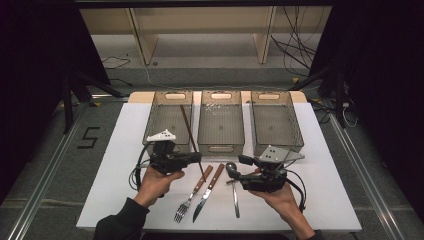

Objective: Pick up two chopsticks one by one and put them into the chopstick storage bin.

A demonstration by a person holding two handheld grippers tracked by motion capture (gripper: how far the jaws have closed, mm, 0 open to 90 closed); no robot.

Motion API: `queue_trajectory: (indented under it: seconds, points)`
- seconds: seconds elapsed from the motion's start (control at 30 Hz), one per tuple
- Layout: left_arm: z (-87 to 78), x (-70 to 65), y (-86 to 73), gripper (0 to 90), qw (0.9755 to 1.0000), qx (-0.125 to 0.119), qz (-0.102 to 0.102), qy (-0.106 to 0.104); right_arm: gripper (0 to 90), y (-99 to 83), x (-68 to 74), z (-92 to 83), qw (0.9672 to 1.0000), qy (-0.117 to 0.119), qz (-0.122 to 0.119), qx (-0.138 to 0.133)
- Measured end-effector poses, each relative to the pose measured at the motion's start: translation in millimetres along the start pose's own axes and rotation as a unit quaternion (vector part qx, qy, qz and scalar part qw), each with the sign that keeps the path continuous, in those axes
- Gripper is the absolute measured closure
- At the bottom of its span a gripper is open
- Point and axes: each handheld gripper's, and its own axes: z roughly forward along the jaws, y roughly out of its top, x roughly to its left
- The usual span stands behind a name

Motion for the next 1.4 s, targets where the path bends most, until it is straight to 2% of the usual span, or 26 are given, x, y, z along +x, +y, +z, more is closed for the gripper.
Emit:
queue_trajectory:
  seconds: [0.3, 0.53, 0.8, 0.93, 0.97, 1.13, 1.3, 1.4]
  points:
    - [-28.2, 22.0, 24.9, 84.1, 0.9994, -0.002, 0.001, 0.033, 30.8, -15.3, -3.5, -13.4, 0.9996, -0.027, -0.009, 0.004]
    - [-34.6, 31.4, 39.9, 84.1, 0.999, 0.0, 0.0, 0.045, 29.0, -23.0, -5.0, -18.6, 0.9991, -0.038, -0.012, 0.012]
    - [-43.8, 41.3, 62.5, 84.0, 0.998, -0.006, 0.001, 0.063, 26.7, -33.1, -6.9, -26.9, 0.9989, -0.044, -0.002, 0.015]
    - [-48.4, 47.8, 74.4, 84.0, 0.997, -0.006, 0.001, 0.078, 25.8, -35.5, -5.5, -30.0, 0.9989, -0.045, -0.002, 0.015]
    - [-50.6, 51.5, 80.3, 84.0, 0.9962, -0.005, 0.004, 0.087, 25.8, -36.2, -5.0, -30.7, 0.9988, -0.045, -0.001, 0.017]
    - [-51.4, 62.8, 91.6, 84.0, 0.9943, 0.001, 0.0, 0.107, 25.7, -39.0, -4.7, -31.6, 0.9989, -0.044, -0.002, 0.018]
    - [-47.2, 73.1, 96.6, 84.0, 0.9918, 0.014, -0.001, 0.127, 25.7, -39.0, -3.0, -32.2, 0.999, -0.041, -0.002, 0.018]
    - [-42.5, 82.2, 97.7, 84.0, 0.9908, 0.017, -0.013, 0.134, 25.7, -39.2, -1.7, -32.9, 0.999, -0.04, -0.004, 0.019]
